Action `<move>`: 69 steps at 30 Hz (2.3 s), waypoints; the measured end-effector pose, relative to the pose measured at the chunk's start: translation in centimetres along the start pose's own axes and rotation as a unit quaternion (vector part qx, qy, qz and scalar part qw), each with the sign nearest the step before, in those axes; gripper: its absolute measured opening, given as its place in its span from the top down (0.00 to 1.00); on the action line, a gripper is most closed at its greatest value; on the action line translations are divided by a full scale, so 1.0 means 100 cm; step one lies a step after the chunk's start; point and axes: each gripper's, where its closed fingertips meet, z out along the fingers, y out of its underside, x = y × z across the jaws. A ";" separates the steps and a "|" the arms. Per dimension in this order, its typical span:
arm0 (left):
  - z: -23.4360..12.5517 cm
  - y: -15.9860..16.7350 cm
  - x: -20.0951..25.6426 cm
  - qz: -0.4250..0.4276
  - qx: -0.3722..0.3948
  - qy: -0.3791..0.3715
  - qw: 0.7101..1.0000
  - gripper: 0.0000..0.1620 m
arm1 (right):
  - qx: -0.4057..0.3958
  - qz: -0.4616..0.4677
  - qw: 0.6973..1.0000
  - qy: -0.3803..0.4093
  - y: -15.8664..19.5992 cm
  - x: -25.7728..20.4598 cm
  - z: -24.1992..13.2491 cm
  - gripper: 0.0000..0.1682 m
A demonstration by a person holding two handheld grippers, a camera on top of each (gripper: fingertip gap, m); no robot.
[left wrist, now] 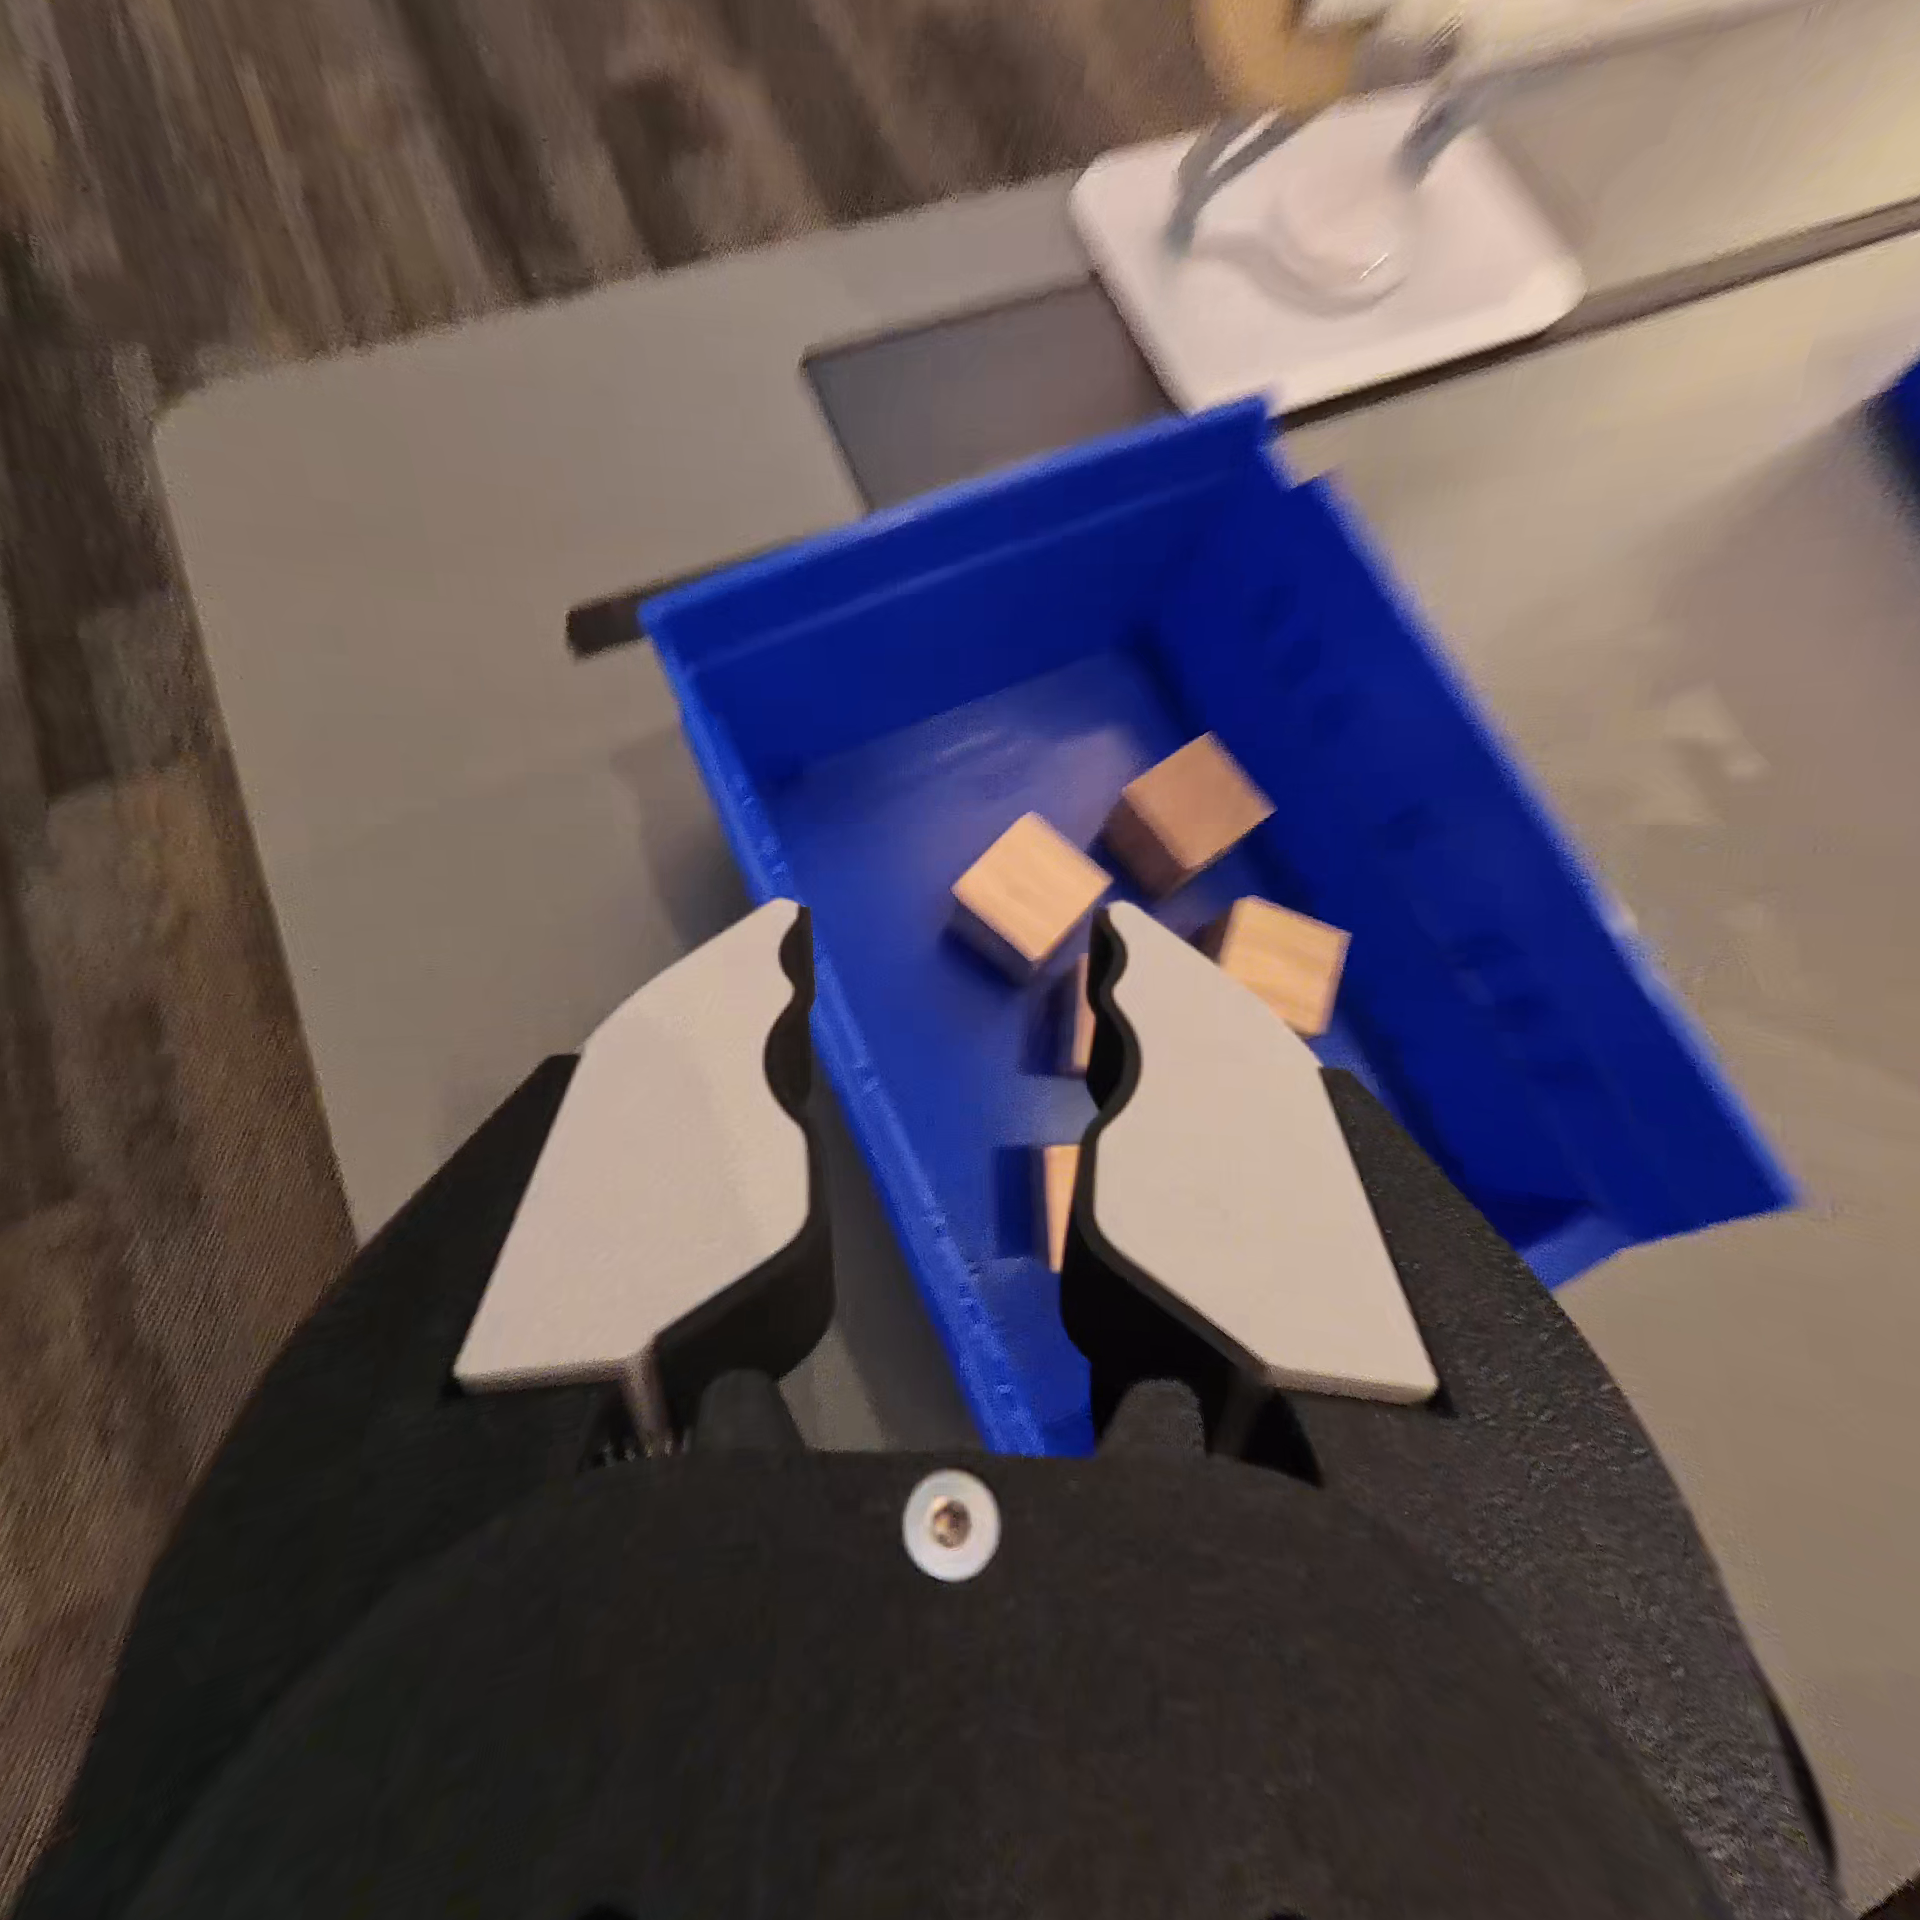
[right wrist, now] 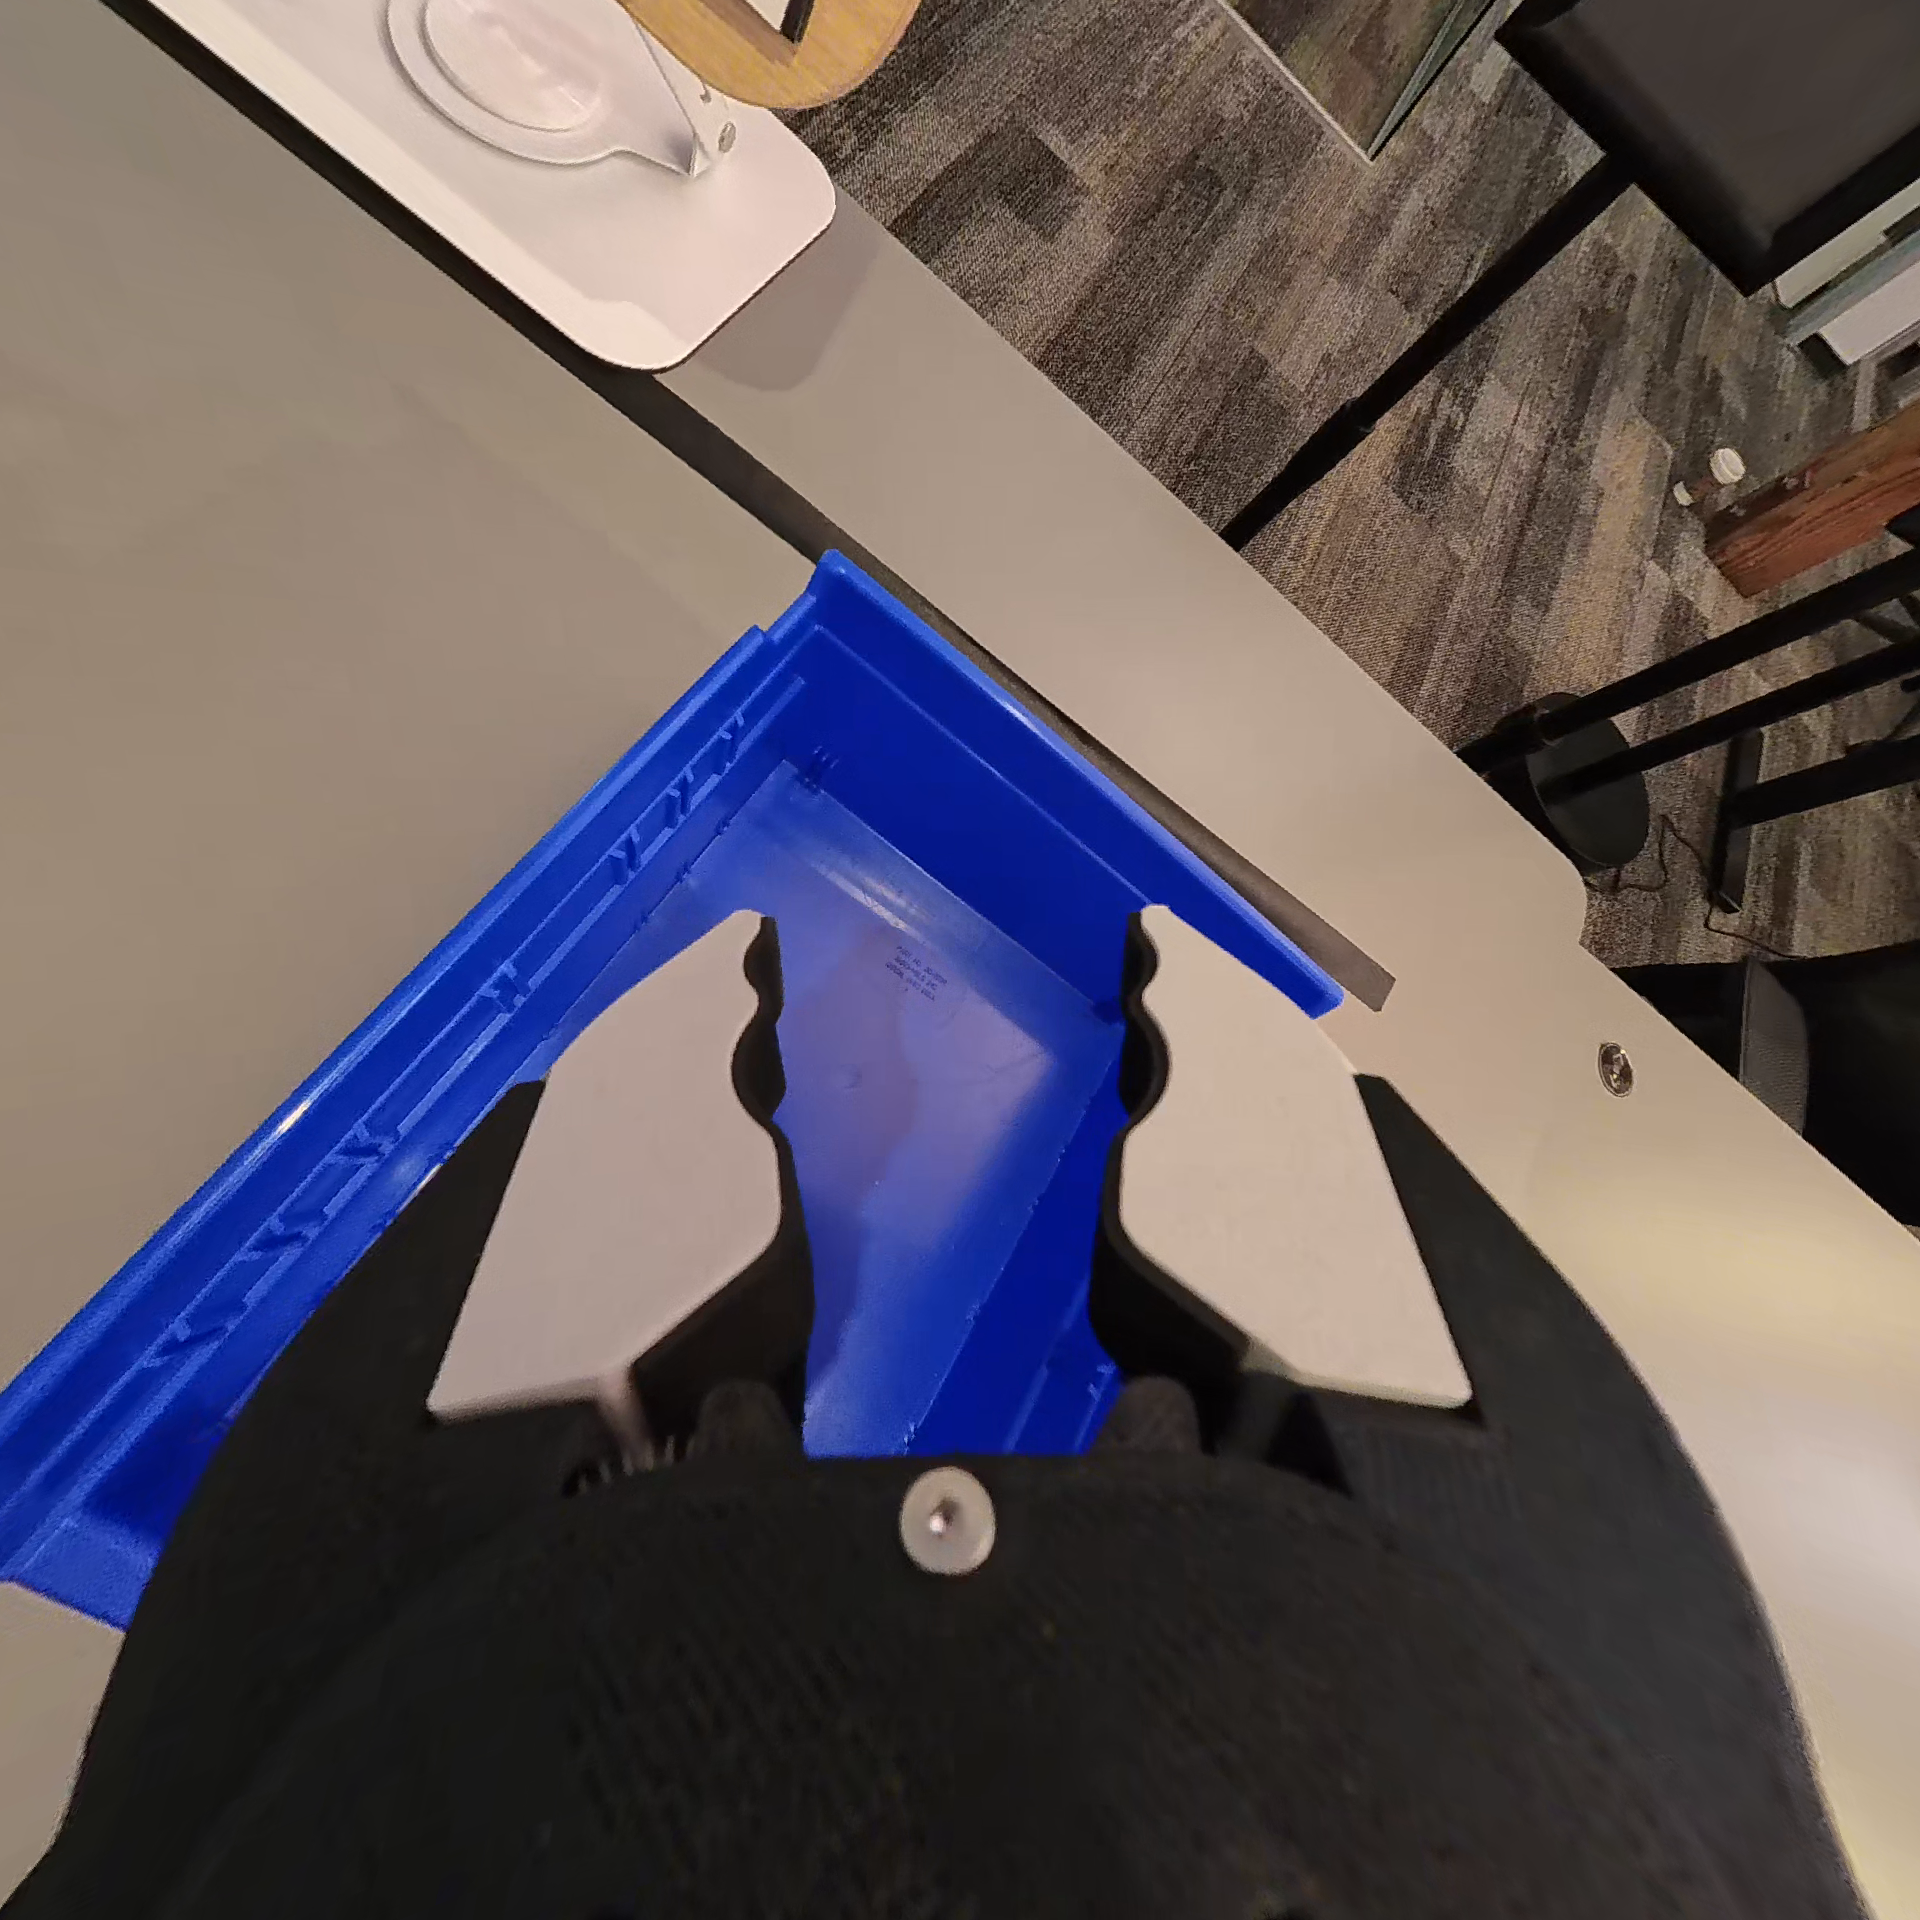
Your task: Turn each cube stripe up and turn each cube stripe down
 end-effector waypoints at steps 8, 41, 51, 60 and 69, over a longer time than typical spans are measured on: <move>-0.017 0.029 0.115 0.134 -0.038 0.062 0.988 0.62 | 0.003 -0.037 0.999 -0.002 -0.008 -0.014 0.003 0.62; 0.071 0.140 0.106 0.195 -0.317 -0.005 0.928 0.73 | -0.029 -0.089 0.995 -0.017 -0.001 -0.030 0.009 0.62; 0.072 0.142 0.106 0.185 -0.327 0.003 0.927 0.73 | -0.036 -0.093 0.995 -0.021 0.002 -0.031 0.009 0.62; 0.068 0.133 0.103 0.174 -0.302 -0.009 0.937 0.73 | -0.035 -0.098 0.994 -0.020 0.000 -0.032 0.010 0.62; 0.029 0.063 0.118 0.158 -0.197 0.006 0.968 0.73 | 0.034 -0.107 0.994 -0.005 -0.031 -0.040 -0.005 0.62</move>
